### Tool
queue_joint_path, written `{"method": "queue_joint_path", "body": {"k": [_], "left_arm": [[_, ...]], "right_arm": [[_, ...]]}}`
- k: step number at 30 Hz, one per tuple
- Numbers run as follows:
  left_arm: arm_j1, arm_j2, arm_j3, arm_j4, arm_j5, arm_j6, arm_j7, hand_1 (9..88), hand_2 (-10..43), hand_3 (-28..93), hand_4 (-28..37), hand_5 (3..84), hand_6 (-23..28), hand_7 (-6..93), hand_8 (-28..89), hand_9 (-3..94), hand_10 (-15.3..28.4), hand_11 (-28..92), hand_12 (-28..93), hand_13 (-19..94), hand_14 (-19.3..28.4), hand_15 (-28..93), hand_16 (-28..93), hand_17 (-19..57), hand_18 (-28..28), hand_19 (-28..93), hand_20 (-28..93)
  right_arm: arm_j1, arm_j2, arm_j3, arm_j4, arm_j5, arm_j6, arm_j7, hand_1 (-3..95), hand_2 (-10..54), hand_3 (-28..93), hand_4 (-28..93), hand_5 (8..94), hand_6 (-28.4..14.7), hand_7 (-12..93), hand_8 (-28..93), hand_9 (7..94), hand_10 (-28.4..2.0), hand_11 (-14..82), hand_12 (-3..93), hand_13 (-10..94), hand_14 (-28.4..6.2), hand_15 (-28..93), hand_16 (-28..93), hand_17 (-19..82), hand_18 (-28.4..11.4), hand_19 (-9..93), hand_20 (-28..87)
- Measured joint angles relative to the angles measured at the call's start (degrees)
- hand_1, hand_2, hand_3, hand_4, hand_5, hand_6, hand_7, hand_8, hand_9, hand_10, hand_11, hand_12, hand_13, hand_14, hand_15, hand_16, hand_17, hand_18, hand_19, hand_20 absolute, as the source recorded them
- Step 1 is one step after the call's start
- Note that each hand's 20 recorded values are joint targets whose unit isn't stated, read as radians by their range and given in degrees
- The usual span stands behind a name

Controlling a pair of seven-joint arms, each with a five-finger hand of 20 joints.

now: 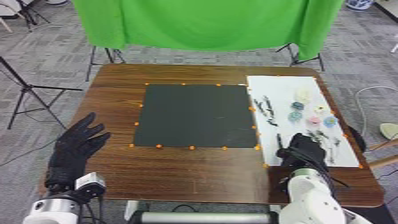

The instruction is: Arrange flowers

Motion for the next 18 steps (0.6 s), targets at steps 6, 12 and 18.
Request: {"method": "queue_joint_path", "body": {"k": [6,12,18], "left_arm": [[0.01,0.0,-0.04,0.0,0.01,-0.05,-0.09,25.0,6.9,81,-18.3,33.9,8.6,13.4,-10,31.7,18.7,27,8,26,25.1,49,-10,-7.5,23.7,65,-6],[0.0,0.0,-0.04,0.0,0.04,-0.17,-0.24,25.0,6.8,81,-18.2,33.9,8.6,13.5,-10,31.6,18.7,27,8,26,25.2,49,-10,-7.5,23.6,65,-5],[-0.05,-0.05,-0.05,0.0,0.09,-0.4,-0.66,25.1,6.8,81,-18.2,33.9,8.6,13.4,-10,31.6,18.7,27,8,25,25.3,49,-10,-7.5,23.7,65,-5]], "right_arm": [[0.67,0.62,-1.43,0.36,-1.64,-2.75,0.18,36.8,-9.5,83,-27,67.5,-7.8,37,-17,69.6,-18.8,56.6,20.5,70,-10.7,81,17,39,-24.5,93,24],[3.86,1.21,-5.48,1.72,-3.35,-4.82,0.36,37.0,-9.5,83,-28,67.6,-7.6,38,-14,69.4,-18.9,56.6,20.5,70,-10.8,81,17,39,-24.6,93,24],[6.26,1.2,-7.79,2.79,-4.62,-8.11,0.42,38.8,-9.5,82,-28,68.0,-7.5,38,-4,69.8,-18.8,56.7,20.4,70,-10.9,81,17,39,-24.7,93,24]]}}
